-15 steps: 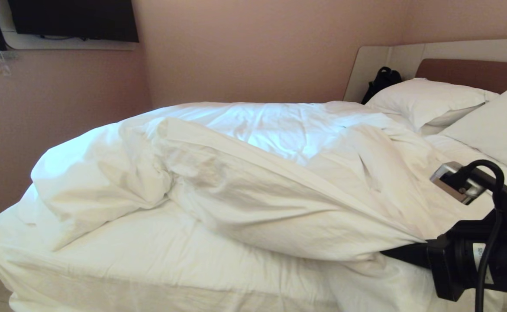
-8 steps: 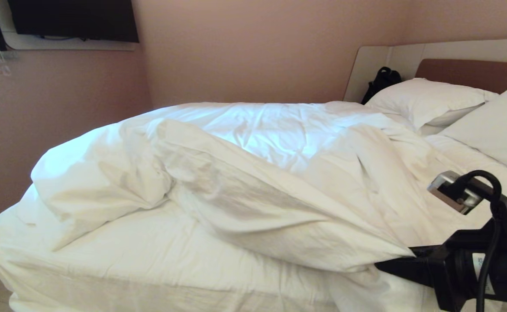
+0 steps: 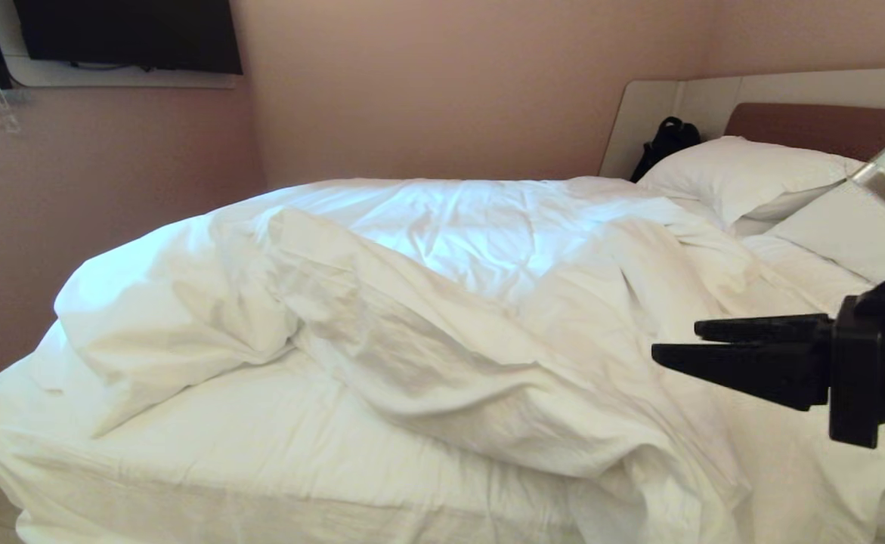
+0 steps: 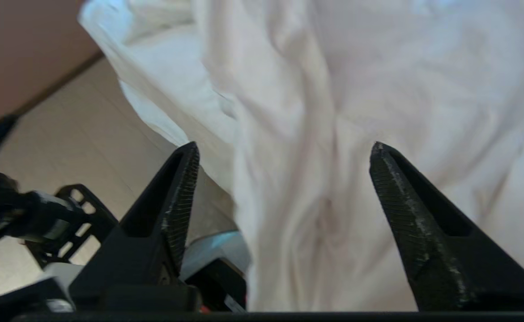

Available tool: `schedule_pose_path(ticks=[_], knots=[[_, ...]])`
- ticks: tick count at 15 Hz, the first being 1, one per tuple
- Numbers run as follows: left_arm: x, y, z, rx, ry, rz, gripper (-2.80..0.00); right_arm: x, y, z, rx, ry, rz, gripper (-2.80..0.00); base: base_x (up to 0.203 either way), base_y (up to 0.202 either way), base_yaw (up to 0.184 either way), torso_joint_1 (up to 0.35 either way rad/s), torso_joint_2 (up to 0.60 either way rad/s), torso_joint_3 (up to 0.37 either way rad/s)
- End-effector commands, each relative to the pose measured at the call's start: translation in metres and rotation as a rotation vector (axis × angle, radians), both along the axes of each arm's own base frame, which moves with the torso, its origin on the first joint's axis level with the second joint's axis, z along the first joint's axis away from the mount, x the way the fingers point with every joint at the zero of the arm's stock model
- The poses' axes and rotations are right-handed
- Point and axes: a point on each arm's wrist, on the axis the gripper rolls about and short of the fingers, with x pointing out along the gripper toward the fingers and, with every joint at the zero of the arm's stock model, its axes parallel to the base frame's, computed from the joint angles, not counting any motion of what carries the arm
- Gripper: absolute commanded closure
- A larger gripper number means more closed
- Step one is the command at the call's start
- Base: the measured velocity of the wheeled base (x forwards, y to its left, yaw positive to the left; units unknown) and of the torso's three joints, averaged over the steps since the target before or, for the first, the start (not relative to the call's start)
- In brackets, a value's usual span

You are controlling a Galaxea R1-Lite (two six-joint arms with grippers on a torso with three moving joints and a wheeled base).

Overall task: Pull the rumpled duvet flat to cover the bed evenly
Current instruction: Flatten the corners of the folded blanket

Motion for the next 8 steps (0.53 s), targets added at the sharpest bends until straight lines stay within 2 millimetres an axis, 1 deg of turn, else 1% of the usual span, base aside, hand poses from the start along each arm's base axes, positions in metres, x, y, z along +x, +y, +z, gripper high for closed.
schedule_pose_path(ticks=[1, 2, 3, 4, 8], knots=[[0.000, 0.000, 0.000, 0.000, 0.000, 0.000, 0.00, 0.005, 0.010, 0.011, 0.008, -0.007, 0.023, -2.80, 0.000, 0.000, 0.000, 0.000, 0.00, 0.000], [0.000, 0.000, 0.000, 0.000, 0.000, 0.000, 0.00, 0.014, 0.018, 0.015, 0.008, -0.007, 0.024, -2.80, 0.000, 0.000, 0.000, 0.000, 0.00, 0.000], [0.000, 0.000, 0.000, 0.000, 0.000, 0.000, 0.00, 0.025, 0.028, 0.017, 0.003, 0.000, 0.022, 0.00, 0.000, 0.000, 0.000, 0.000, 0.00, 0.000], [0.000, 0.000, 0.000, 0.000, 0.000, 0.000, 0.00, 0.036, 0.037, 0.020, 0.003, 0.000, 0.020, 0.00, 0.000, 0.000, 0.000, 0.000, 0.00, 0.000], [0.000, 0.000, 0.000, 0.000, 0.000, 0.000, 0.00, 0.085, 0.088, 0.032, -0.007, 0.002, 0.017, 0.00, 0.000, 0.000, 0.000, 0.000, 0.00, 0.000]])
